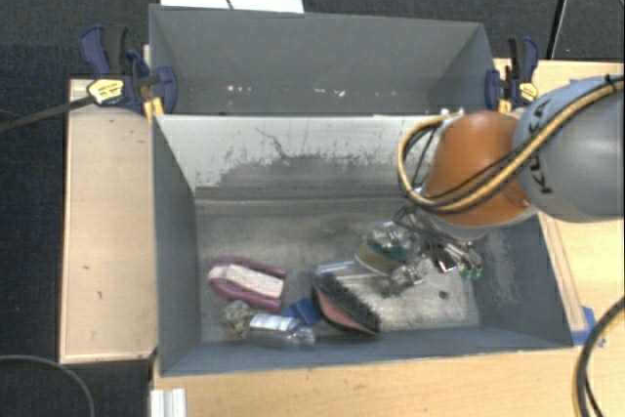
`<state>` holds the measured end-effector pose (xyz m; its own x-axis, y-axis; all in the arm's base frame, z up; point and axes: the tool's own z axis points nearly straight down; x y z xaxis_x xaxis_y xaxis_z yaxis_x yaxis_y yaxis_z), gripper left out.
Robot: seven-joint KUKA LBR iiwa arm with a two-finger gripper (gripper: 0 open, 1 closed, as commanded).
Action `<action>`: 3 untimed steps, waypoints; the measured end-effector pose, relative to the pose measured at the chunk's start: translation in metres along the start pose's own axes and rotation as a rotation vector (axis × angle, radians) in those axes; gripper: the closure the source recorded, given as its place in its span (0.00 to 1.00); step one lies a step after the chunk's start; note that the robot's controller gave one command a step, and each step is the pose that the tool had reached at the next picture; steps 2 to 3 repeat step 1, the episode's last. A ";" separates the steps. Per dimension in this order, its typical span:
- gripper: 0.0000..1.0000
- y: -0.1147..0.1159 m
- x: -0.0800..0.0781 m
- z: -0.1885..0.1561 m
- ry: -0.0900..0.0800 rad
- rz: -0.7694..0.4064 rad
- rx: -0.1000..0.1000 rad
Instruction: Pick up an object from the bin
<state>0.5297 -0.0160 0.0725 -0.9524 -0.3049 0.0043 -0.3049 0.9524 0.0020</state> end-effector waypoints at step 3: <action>1.00 0.016 -0.007 -0.129 -0.014 0.008 0.005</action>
Offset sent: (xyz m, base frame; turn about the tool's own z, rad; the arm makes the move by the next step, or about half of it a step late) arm -0.0001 0.0163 0.1243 0.0109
